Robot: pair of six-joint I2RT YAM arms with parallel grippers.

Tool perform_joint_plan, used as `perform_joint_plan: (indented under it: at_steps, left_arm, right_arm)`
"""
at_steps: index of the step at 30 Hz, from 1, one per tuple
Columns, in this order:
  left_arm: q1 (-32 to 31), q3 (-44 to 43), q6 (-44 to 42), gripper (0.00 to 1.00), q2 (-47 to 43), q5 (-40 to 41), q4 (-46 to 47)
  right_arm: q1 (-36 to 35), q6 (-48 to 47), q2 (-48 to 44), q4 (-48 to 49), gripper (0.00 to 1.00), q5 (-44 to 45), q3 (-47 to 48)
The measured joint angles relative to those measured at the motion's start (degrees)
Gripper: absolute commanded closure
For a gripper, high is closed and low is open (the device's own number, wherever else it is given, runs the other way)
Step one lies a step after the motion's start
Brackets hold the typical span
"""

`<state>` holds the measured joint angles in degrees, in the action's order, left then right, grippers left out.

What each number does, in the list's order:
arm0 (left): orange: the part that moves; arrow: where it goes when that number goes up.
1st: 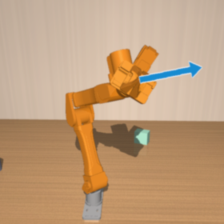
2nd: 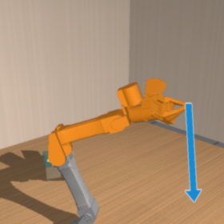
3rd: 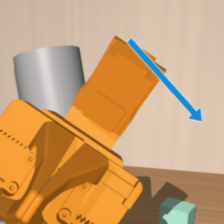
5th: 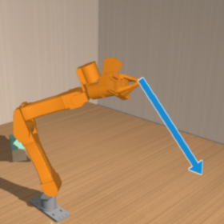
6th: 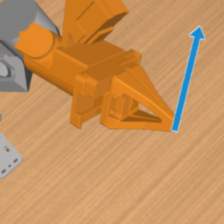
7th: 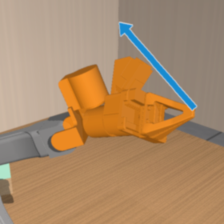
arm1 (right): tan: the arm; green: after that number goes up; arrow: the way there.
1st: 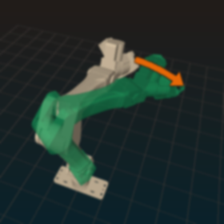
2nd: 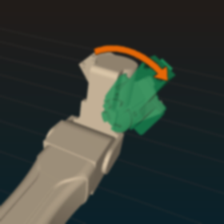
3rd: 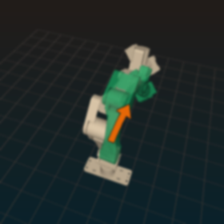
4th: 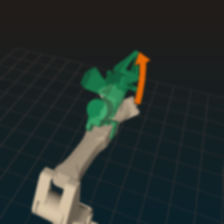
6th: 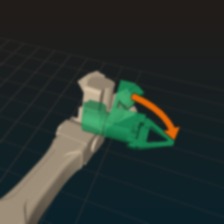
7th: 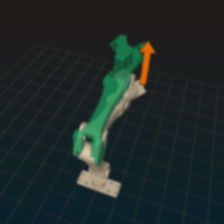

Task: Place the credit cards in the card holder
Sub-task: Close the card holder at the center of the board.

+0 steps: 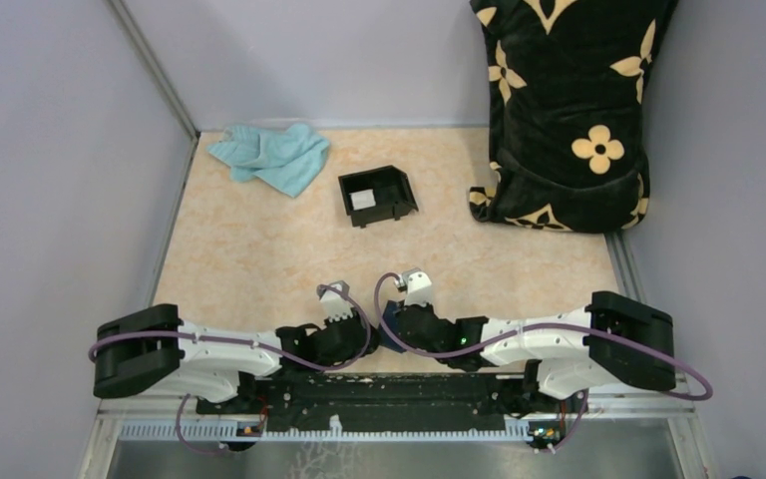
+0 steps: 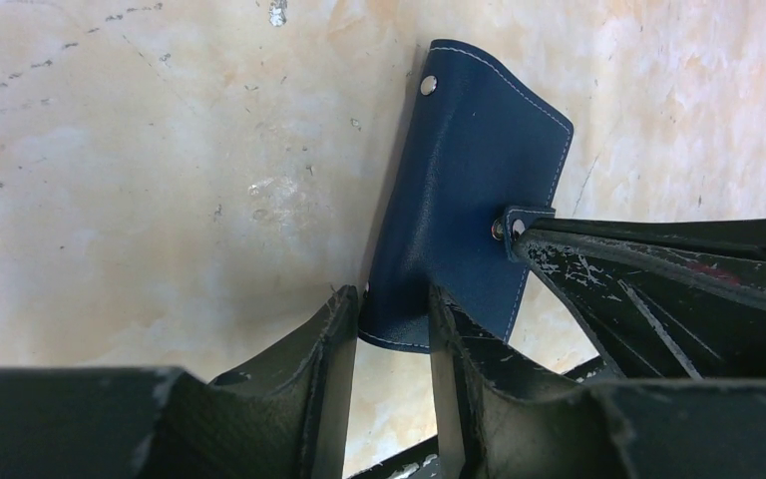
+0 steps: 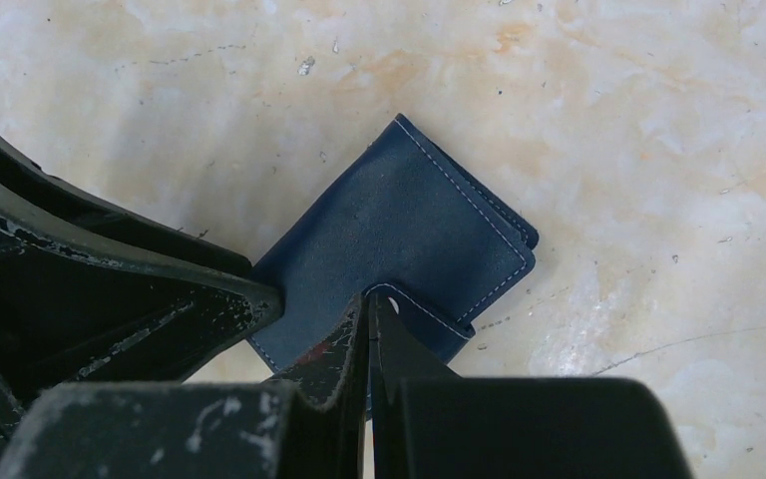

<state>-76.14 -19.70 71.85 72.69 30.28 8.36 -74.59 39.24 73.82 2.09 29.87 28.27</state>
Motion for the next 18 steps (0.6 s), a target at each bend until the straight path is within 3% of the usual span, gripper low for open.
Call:
perform_joint_plan:
  at_steps: [18]
  left_arm:
    - [0.00,0.02,1.03,0.61,0.96,0.15,1.36]
  right_arm:
    - [-0.26,-0.98,-5.09,-4.37,1.00,2.86,2.80]
